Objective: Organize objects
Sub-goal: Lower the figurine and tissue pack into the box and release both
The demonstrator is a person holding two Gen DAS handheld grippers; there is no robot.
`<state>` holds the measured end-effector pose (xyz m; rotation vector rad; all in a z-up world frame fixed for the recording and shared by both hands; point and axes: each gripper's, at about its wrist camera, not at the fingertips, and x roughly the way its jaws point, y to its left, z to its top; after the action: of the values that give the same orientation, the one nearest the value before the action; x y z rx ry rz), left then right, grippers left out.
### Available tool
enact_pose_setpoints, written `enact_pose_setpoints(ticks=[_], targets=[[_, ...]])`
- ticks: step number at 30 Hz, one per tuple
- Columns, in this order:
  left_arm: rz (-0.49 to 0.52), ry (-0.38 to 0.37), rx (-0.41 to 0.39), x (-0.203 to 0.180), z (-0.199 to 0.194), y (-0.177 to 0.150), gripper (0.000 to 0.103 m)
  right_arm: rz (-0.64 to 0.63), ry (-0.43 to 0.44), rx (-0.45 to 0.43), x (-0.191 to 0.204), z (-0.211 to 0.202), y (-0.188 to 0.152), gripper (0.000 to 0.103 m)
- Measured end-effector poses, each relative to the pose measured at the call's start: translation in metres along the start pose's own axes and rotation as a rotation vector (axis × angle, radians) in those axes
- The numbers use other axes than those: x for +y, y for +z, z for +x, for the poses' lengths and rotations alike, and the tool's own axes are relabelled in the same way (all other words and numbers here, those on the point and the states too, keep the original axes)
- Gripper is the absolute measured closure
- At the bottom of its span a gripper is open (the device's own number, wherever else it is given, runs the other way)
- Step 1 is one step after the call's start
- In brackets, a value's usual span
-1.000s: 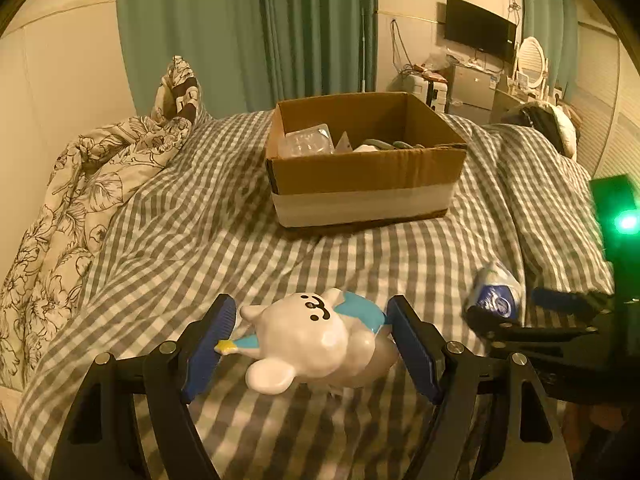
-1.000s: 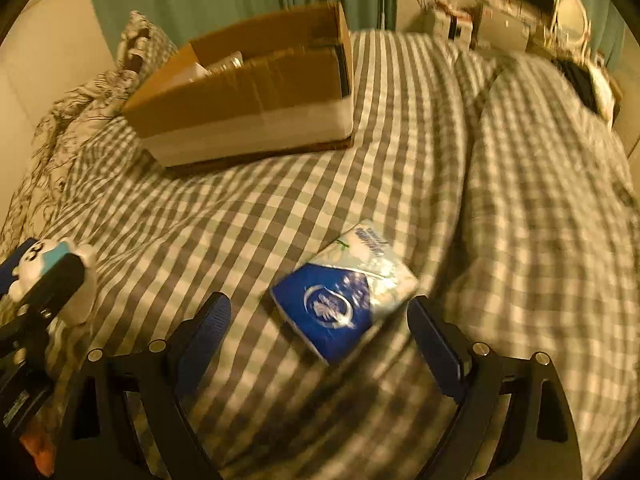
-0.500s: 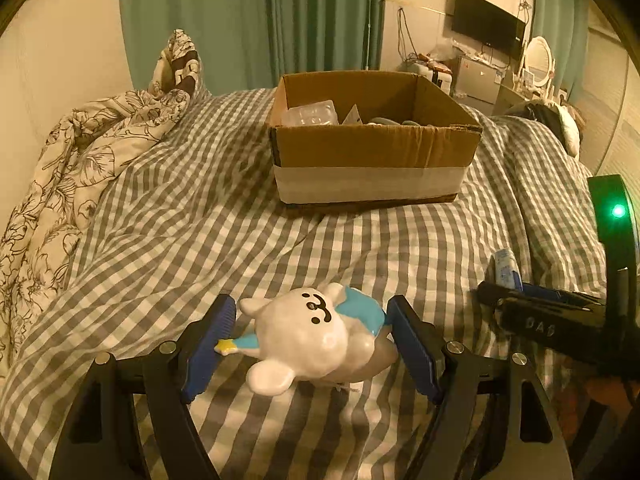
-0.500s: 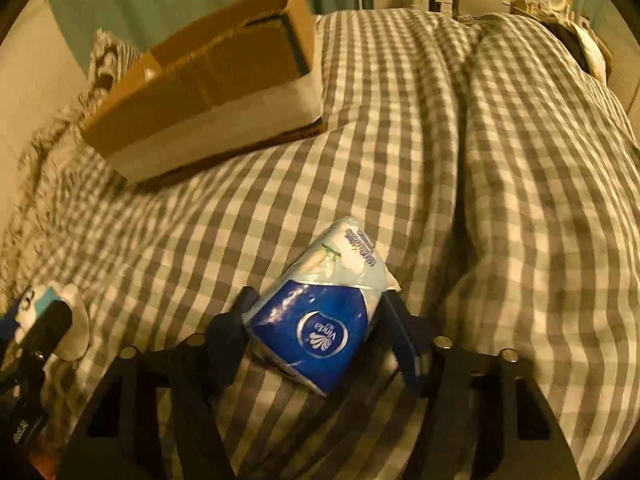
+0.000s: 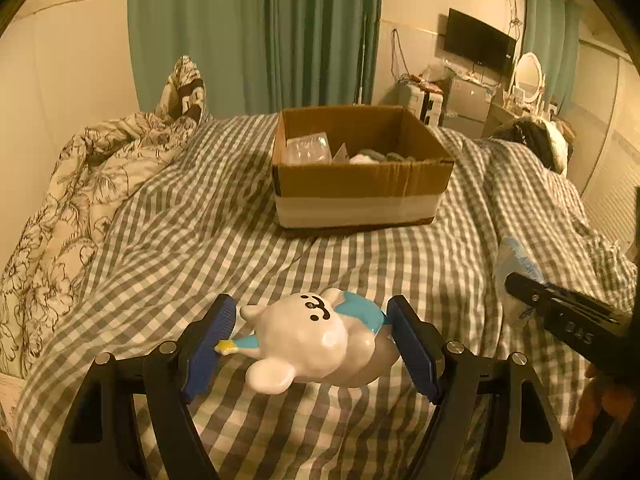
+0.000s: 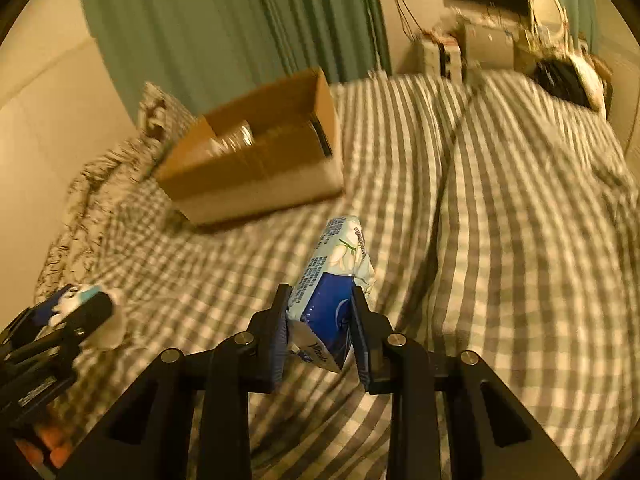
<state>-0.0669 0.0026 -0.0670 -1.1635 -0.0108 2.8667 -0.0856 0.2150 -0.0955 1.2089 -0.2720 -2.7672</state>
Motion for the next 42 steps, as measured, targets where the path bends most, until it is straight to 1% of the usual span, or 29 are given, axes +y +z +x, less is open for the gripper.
enact_pose_setpoints(ticks=[4, 10, 14, 18, 23, 28, 31, 33, 36, 38, 40, 42], targets=[[0.001, -0.015, -0.029, -0.001, -0.003, 0.013, 0.023, -0.046, 0.001, -0.068, 0.011, -0.022, 0.016, 0.076], [0.019, -0.054, -0.081, -0.005, -0.007, 0.047, 0.023, -0.115, 0.008, -0.116, 0.029, -0.034, 0.056, 0.076], [0.023, -0.059, -0.116, -0.007, -0.002, 0.082, 0.023, -0.168, 0.015, -0.162, 0.041, -0.040, 0.088, 0.076], [0.030, -0.058, -0.159, -0.007, 0.009, 0.122, 0.023, -0.185, 0.035, -0.230, 0.051, -0.044, 0.123, 0.076], [0.029, -0.067, -0.206, -0.009, 0.025, 0.167, 0.023, -0.201, 0.070, -0.275, 0.062, -0.034, 0.159, 0.076], [0.031, -0.070, -0.251, -0.007, 0.045, 0.201, 0.023, -0.196, 0.103, -0.283, 0.067, -0.011, 0.191, 0.076], [0.027, -0.073, -0.259, -0.006, 0.067, 0.220, 0.023, -0.213, 0.099, -0.281, 0.073, 0.009, 0.208, 0.076], [0.025, -0.083, -0.257, -0.004, 0.085, 0.227, 0.023, -0.227, 0.094, -0.287, 0.075, 0.019, 0.216, 0.076], [0.027, -0.093, -0.238, 0.000, 0.108, 0.219, 0.023, -0.224, 0.100, -0.284, 0.076, 0.039, 0.219, 0.075], [0.030, -0.102, -0.196, 0.004, 0.129, 0.210, 0.023, -0.210, 0.102, -0.254, 0.074, 0.058, 0.214, 0.075], [0.041, -0.125, -0.166, 0.005, 0.143, 0.204, 0.023, -0.201, 0.096, -0.209, 0.072, 0.080, 0.213, 0.075], [0.054, -0.125, -0.146, 0.003, 0.152, 0.200, 0.023, -0.188, 0.084, -0.158, 0.071, 0.100, 0.210, 0.075]])
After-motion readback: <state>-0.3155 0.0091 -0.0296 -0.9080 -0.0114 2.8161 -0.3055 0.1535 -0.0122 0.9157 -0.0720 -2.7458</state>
